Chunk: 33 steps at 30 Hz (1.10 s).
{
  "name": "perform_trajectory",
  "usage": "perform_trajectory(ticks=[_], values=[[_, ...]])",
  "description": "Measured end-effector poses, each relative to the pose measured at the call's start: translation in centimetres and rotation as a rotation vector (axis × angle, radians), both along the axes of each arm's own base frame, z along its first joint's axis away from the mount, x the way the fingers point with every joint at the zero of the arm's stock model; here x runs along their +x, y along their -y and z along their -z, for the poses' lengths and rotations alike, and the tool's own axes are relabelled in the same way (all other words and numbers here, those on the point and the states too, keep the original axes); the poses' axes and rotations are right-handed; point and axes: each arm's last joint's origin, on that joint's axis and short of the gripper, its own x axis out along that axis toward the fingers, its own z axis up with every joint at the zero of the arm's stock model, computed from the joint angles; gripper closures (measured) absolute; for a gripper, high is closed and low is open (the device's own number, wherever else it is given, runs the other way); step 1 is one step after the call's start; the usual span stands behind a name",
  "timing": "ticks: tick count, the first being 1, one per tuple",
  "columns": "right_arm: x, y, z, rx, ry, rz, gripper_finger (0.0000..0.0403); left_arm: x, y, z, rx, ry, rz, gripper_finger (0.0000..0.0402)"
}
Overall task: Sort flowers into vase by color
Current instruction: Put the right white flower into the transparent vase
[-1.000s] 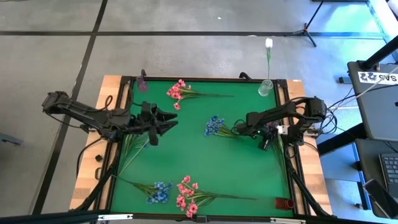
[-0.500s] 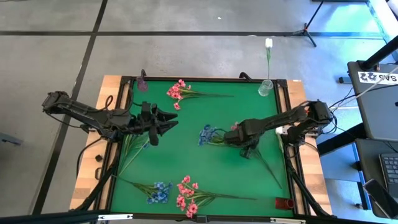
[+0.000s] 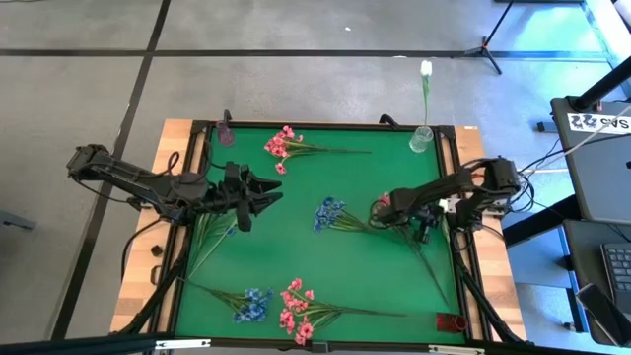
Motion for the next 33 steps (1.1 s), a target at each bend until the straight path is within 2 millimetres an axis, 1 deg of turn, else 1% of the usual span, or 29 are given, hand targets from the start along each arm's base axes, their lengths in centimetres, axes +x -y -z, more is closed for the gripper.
perform_trajectory(ticks=[2,5,8,11,12,14,18,20,21,23,26,29,31,33], values=[[0.2,0.2,0.8,0.016,-0.006,-0.052,0.0402,0.0,-0.1,0.0,0.006,-0.004,-0.004,0.0208],[0.2,0.2,2.3,0.045,-0.086,-0.098,0.0402,0.0,-0.1,0.0,-0.008,0.0,-0.009,0.0208],[0.1,0.1,3.7,0.093,-0.134,-0.113,0.0402,-0.1,0.3,0.0,-0.043,0.009,0.008,0.0208],[0.4,0.0,3.9,0.129,-0.123,-0.077,0.0403,-0.1,0.7,0.1,-0.048,0.008,0.029,0.0208],[0.8,-0.1,3.8,0.132,-0.106,-0.07,0.0403,-0.1,0.8,0.1,-0.048,0.007,0.036,0.0208],[2.4,-0.1,3.0,0.127,-0.017,-0.062,0.0403,-0.2,1.0,0.1,-0.048,0.007,0.043,0.0208],[5.6,-0.1,-0.5,0.071,0.146,-0.072,0.0403,-0.1,0.9,0.1,-0.048,0.007,0.036,0.0208],[6.2,0.0,-2.1,0.039,0.198,-0.092,0.0403,-0.1,0.7,0.1,-0.048,0.007,0.027,0.0208],[6.0,0.0,-2.6,0.024,0.19,-0.108,0.0403,-0.1,0.6,0.1,-0.048,0.007,0.023,0.0208],[5.1,0.3,-2.6,0.028,0.132,-0.131,0.0403,-0.1,0.5,0.1,-0.049,0.008,0.02,0.0208],[3.0,0.7,-1.4,0.072,0.008,-0.119,0.0403,-0.1,0.6,0.1,-0.049,0.008,0.02,0.0208],[1.1,0.7,-0.4,0.09,-0.071,-0.104,0.0403,-0.1,0.7,0.1,-0.048,0.007,0.028,0.0208],[0.3,0.7,0.0,0.105,-0.111,-0.115,0.0403,-0.1,0.7,0.1,-0.04,0.005,0.028,0.0208],[0.0,0.7,0.2,0.111,-0.152,-0.141,0.0403,-0.1,0.7,0.1,-0.025,0.001,0.027,0.0208]])
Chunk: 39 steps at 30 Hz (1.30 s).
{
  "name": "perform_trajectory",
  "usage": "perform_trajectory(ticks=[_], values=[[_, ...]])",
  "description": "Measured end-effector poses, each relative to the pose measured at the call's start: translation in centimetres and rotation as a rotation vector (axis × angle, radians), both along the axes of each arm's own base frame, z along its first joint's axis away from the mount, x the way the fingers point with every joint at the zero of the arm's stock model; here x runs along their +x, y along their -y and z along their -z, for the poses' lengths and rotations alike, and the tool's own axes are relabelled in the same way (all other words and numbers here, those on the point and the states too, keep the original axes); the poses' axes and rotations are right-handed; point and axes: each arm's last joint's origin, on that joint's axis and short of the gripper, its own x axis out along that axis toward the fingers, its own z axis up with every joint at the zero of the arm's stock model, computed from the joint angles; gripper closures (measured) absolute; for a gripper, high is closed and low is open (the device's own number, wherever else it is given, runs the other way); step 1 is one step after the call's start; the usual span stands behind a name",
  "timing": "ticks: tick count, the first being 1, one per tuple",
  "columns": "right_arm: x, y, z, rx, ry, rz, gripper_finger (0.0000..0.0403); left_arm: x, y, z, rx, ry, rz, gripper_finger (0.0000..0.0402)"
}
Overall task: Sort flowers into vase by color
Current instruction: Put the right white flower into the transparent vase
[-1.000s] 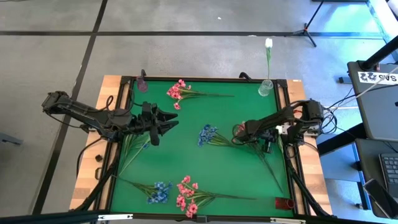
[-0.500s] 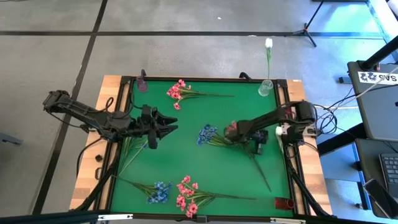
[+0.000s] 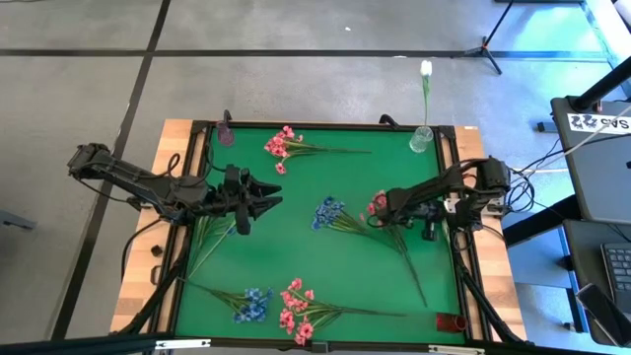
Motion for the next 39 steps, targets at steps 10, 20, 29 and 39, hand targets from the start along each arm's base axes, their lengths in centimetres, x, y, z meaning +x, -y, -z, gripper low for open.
perform_trajectory(ticks=[10,20,29,39], values=[[-0.1,-0.2,3.7,0.136,-0.099,-0.046,0.0403,0.0,-0.1,0.1,0.007,-0.007,-0.006,0.0208],[3.5,-0.2,2.8,0.106,0.113,-0.009,0.0403,-0.1,0.5,0.2,0.011,-0.018,0.024,0.0208],[7.6,-0.8,-5.4,-0.034,0.414,0.063,0.0403,-0.1,0.5,0.2,0.014,-0.019,0.022,0.0208],[3.0,-0.6,-3.7,-0.081,0.373,0.506,0.0273,-0.3,1.0,0.2,0.024,-0.021,0.058,0.0208]])
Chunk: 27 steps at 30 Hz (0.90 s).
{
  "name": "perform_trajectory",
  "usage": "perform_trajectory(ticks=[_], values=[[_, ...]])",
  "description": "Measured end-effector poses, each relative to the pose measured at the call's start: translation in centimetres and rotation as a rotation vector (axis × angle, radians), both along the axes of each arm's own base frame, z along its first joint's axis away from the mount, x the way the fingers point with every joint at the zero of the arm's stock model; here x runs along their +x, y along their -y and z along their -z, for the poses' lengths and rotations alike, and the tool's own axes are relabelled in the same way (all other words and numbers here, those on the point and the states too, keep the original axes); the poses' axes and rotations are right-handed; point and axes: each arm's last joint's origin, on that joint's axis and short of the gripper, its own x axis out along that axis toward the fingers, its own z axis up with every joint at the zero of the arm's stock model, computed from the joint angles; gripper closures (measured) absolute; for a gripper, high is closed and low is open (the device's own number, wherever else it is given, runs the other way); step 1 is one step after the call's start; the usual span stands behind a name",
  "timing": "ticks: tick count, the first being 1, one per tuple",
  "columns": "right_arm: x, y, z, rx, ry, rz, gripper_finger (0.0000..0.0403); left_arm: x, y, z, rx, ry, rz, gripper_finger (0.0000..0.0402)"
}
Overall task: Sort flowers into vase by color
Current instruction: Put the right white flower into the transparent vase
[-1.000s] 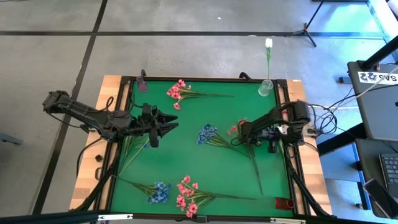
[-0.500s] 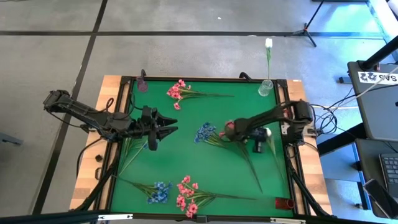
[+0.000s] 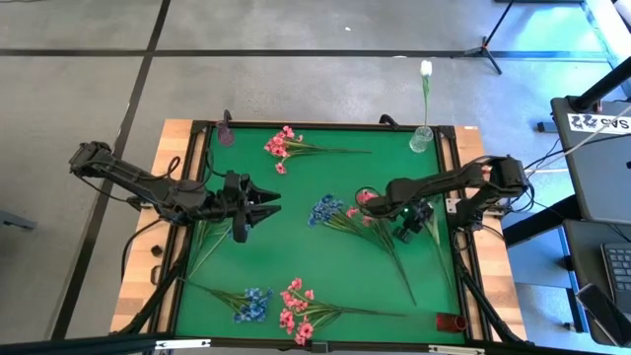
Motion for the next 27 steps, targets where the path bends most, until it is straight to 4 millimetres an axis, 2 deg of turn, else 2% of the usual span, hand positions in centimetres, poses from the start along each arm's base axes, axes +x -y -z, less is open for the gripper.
perform_trajectory(ticks=[5,9,14,19,24,27], values=[[-1.4,1.2,1.5,-0.031,-0.049,0.054,0.0184,0.0,0.0,0.0,0.017,-0.003,-0.001,0.0208],[-2.4,2.5,2.9,0.008,-0.027,0.091,0.0166,0.0,0.0,0.0,0.012,-0.002,-0.001,0.0208],[-3.7,3.9,4.3,0.09,0.015,0.141,0.0209,-0.1,0.4,0.0,-0.025,0.004,0.019,0.0208],[-3.7,4.7,4.7,0.141,0.07,0.175,0.0283,-0.3,1.0,0.0,-0.017,0.001,0.047,0.0208],[-2.5,5.0,3.7,0.111,0.147,0.125,0.0378,-0.3,1.1,0.0,-0.009,-0.003,0.053,0.0208],[-1.5,5.0,2.0,0.076,0.225,0.093,0.039,-0.3,1.2,0.0,0.005,-0.004,0.08,0.0208]])
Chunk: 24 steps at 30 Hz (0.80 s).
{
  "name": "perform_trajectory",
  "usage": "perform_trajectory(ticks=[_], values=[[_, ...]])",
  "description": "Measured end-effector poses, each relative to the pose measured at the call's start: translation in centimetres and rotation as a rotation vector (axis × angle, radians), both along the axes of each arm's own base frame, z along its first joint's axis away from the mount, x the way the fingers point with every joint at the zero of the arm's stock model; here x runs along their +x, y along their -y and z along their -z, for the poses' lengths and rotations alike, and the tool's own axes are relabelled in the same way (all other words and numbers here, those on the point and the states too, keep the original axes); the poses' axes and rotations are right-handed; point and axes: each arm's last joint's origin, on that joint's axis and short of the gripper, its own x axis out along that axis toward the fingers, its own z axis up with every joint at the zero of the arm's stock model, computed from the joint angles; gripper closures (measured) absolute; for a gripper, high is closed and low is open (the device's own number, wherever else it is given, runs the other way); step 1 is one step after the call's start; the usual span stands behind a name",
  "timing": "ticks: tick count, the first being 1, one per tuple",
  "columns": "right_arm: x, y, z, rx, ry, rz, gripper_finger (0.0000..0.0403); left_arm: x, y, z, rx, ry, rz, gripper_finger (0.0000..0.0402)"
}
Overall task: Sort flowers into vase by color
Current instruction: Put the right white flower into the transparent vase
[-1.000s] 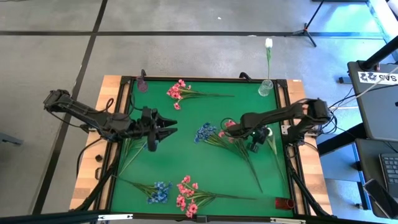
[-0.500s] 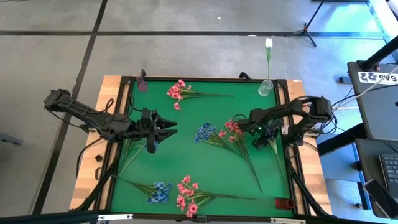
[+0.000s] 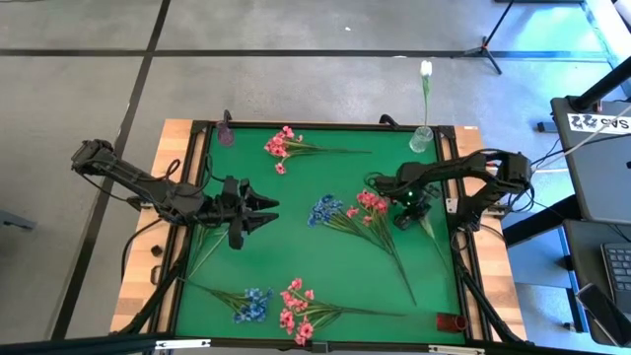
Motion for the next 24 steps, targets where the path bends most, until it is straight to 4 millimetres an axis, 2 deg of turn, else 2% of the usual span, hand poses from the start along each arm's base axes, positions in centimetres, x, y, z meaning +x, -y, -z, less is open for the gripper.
perform_trajectory(ticks=[4,9,12,15,19,21,24], values=[[1.8,-0.2,-4.2,-0.086,0.156,-0.013,0.0379,0.0,0.1,-0.2,0.025,0.019,0.045,0.0208],[3.0,-0.4,-12.2,-0.308,0.483,-0.048,0.0396,0.2,-0.5,-0.3,0.029,0.028,0.016,0.0208],[1.8,-0.3,-17.2,-0.504,0.692,-0.056,0.0389,0.6,-1.3,-0.6,0.008,0.04,0.046,0.0208],[-0.5,-0.1,-21.3,-0.75,0.886,-0.001,0.0393,0.8,-2.2,-1.6,-0.02,0.071,0.032,0.0208],[-4.0,0.0,-24.5,-1.108,1.012,0.109,0.0397,1.0,-3.5,-2.7,0.014,0.088,-0.01,0.0208],[-5.2,0.1,-25.1,-1.249,0.999,0.147,0.0397,1.1,-4.2,-3.2,0.016,0.103,-0.041,0.0208],[-5.9,0.3,-25.6,-1.418,0.92,0.16,0.0399,1.2,-5.2,-3.9,0.016,0.117,-0.089,0.0208]])
